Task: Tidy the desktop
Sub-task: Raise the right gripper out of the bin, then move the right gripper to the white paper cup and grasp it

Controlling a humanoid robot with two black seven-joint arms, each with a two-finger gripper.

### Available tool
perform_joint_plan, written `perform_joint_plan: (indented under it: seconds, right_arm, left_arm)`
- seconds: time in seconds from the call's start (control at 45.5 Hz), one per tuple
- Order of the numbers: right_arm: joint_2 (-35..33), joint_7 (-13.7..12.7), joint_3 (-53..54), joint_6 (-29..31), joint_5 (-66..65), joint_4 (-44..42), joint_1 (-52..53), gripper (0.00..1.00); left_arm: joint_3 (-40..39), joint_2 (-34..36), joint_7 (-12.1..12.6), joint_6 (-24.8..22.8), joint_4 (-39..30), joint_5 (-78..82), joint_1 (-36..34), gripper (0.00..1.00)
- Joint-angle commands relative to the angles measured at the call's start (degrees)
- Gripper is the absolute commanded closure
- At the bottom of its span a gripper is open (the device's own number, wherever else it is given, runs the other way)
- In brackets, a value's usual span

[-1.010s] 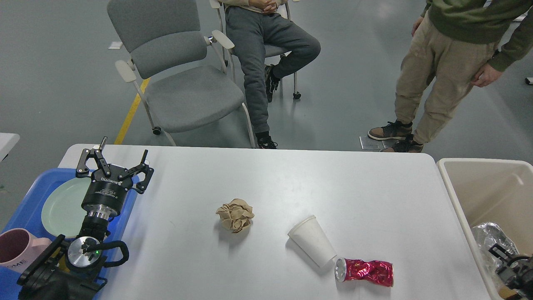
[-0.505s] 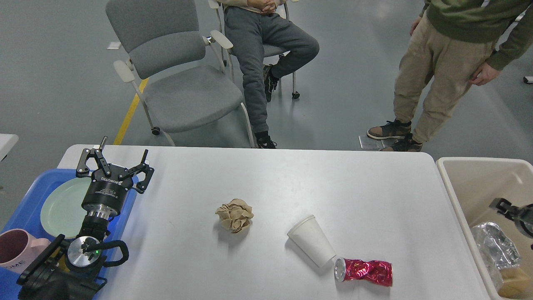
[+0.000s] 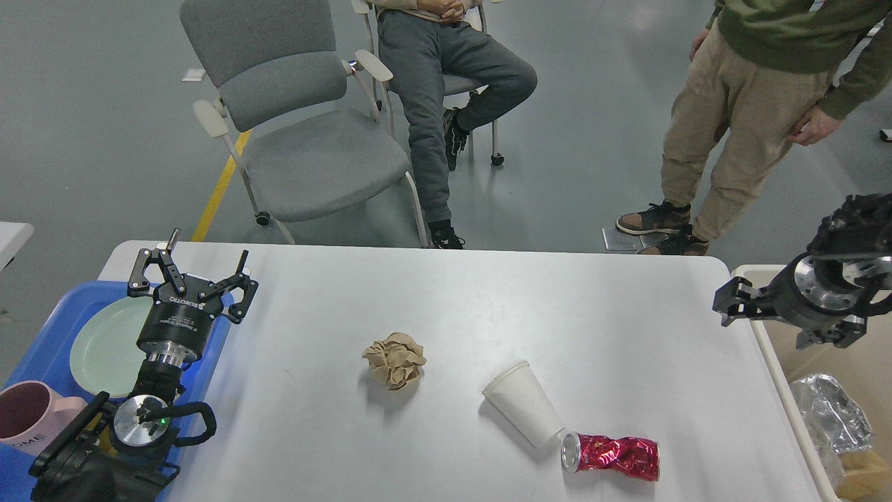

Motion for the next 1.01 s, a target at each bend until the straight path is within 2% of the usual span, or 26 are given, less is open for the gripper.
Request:
perform_joint_plan:
  seconds: [0.0,0.11,0.329,0.527,0.856,0.988]
  right_arm:
    - [2.18,0.00,-0.36,6.27,0.27,3.72,5.89,0.00]
    - [3.59,0.00,-0.27,10.05,0.27,7.67,11.25,0.00]
    - [8.60,0.00,0.16,13.22,0.36,13.47,20.31,0.00]
    - [13.78,0.00,2.98,13.13,0.71,21.12,28.57,0.00]
    - [17.13,0.08,6.93,11.99,1.93,23.24,32.35,0.00]
    - [17.65,0.08,13.43,6.46,2.46,22.80,29.46,0.00]
  left_arm:
    - [0.01,-0.02,-0.01,0.01,0.01,0.00,0.00,0.03]
    - [0.01,0.07,-0.01,0.01,0.01,0.00,0.09,0.03]
    - [0.01,0.07,-0.09,0.01,0.10,0.00,0.09,0.03]
    - [0.01,0.07,-0.09,0.01,0.10,0.00,0.09,0.03]
    - [0.01,0.07,-0.09,0.01,0.10,0.00,0.09,0.03]
    - [0.01,0.07,-0.09,0.01,0.01,0.00,0.09,0.03]
